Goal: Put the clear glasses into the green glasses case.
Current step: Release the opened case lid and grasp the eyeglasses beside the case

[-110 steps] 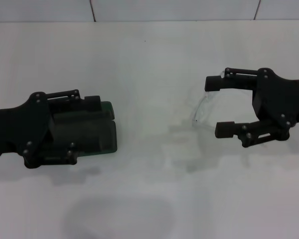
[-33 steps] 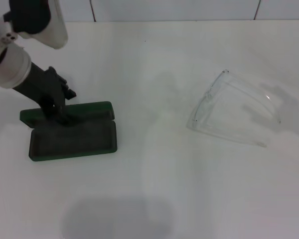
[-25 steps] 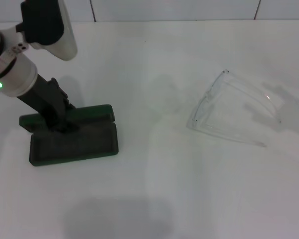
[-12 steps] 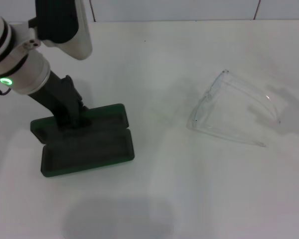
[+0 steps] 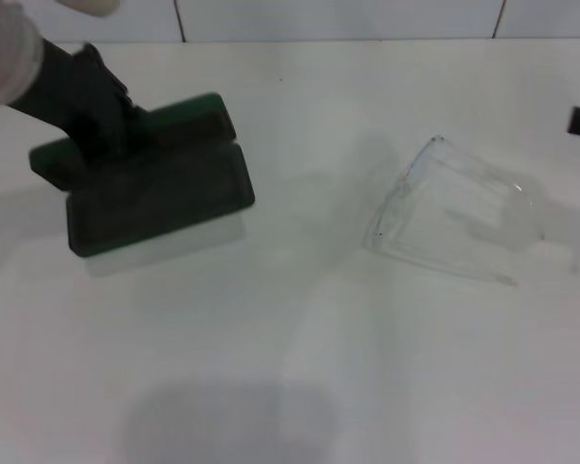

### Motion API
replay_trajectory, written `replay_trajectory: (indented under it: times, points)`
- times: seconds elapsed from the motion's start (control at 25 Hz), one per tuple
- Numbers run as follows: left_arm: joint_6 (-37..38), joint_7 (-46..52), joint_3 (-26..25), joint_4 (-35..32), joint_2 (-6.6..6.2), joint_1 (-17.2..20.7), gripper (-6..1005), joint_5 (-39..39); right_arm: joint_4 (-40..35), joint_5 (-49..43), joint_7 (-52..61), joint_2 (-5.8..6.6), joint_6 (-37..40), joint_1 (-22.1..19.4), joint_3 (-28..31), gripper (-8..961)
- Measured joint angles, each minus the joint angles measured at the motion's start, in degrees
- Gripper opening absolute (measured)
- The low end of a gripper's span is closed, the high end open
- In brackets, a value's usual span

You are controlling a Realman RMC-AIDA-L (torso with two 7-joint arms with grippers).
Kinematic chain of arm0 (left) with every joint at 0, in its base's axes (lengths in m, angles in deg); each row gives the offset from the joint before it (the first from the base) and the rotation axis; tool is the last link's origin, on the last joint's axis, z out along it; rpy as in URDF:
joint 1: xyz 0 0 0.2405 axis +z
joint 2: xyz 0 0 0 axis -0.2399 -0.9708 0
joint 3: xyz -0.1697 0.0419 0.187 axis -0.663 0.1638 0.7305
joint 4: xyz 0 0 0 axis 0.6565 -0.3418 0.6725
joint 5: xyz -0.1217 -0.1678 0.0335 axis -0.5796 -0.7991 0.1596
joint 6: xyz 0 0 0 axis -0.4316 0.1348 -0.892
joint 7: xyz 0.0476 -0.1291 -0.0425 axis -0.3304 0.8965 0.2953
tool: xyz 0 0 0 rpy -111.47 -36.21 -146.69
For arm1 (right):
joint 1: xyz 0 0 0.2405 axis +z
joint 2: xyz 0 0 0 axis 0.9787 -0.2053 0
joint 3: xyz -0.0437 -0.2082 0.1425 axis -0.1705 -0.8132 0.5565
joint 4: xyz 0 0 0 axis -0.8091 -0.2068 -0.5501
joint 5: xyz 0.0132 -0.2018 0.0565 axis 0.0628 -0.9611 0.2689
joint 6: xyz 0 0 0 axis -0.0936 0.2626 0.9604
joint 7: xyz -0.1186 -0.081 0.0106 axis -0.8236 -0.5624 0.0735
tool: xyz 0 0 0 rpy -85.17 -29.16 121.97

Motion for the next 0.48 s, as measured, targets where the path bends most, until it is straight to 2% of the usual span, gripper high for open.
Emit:
replay_trajectory:
  times: [0.16, 0.24, 0.48]
  points:
    - [0.0, -0.37, -2.37, -1.82, -0.04, 1.51, 192, -2.4, -10.98, -10.58, 7.3, 0.11, 1.66, 6.03, -1.49, 697]
    - [0.0, -0.55, -2.7, -2.01, -0.05, 2.68, 192, -3.36, -15.43, -16.48, 9.55, 0.56, 2.83, 10.16, -4.88, 662]
    - [-1.11, -1.23, -2.77, -1.57, 0.17, 5.69, 192, -8.04, -17.85, -31.02, 9.58, 0.6, 0.43, 23.47, -17.76, 627]
